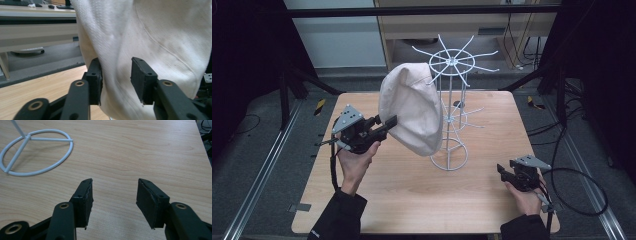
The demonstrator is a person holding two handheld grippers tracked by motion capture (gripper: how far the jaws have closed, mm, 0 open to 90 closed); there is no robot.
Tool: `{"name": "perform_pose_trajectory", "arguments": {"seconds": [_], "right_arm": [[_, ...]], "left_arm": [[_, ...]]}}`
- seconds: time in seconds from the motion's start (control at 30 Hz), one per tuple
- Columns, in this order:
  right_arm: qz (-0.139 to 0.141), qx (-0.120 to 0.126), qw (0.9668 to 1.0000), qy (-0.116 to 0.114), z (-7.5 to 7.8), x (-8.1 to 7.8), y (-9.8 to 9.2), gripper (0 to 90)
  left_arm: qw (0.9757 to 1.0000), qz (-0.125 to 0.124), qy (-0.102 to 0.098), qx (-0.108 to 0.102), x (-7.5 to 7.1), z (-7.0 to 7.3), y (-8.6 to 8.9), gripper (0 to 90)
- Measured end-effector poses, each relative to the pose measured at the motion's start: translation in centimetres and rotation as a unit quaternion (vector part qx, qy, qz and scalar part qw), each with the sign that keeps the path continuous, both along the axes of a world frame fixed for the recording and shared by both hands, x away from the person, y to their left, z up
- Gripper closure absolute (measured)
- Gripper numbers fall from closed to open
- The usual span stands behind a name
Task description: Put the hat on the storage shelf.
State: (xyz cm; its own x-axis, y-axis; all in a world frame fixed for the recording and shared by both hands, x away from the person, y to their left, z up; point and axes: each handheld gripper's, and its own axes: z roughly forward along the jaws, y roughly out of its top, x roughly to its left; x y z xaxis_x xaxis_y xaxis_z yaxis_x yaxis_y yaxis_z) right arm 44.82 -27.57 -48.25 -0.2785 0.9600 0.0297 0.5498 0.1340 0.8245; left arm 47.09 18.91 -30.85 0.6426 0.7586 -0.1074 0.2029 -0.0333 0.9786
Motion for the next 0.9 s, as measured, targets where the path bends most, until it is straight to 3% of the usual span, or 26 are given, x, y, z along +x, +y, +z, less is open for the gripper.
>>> {"name": "perform_pose_trajectory", "arguments": {"seconds": [0.3, 0.5, 0.7, 0.9], "right_arm": [[-0.001, -0.002, 1.0000, 0.001, 0.0, 0.0, 0.0, 46.9], [-0.003, -0.001, 1.0000, 0.001, -0.1, 0.0, 0.0, 46.6], [-0.005, 0.002, 1.0000, 0.001, -0.1, -0.1, -0.1, 45.2], [-0.007, 0.001, 1.0000, -0.001, -0.1, -0.1, -0.1, 43.4]], "left_arm": [[0.9997, 0.016, -0.010, 0.015, -1.7, -0.2, 2.2, 52.2], [0.9991, 0.033, -0.001, 0.026, -3.0, -1.0, 4.0, 47.7], [0.9968, 0.066, 0.022, 0.040, -4.1, -3.4, 6.7, 42.6], [0.9925, 0.096, 0.056, 0.050, -4.1, -6.5, 8.7, 39.0]]}}
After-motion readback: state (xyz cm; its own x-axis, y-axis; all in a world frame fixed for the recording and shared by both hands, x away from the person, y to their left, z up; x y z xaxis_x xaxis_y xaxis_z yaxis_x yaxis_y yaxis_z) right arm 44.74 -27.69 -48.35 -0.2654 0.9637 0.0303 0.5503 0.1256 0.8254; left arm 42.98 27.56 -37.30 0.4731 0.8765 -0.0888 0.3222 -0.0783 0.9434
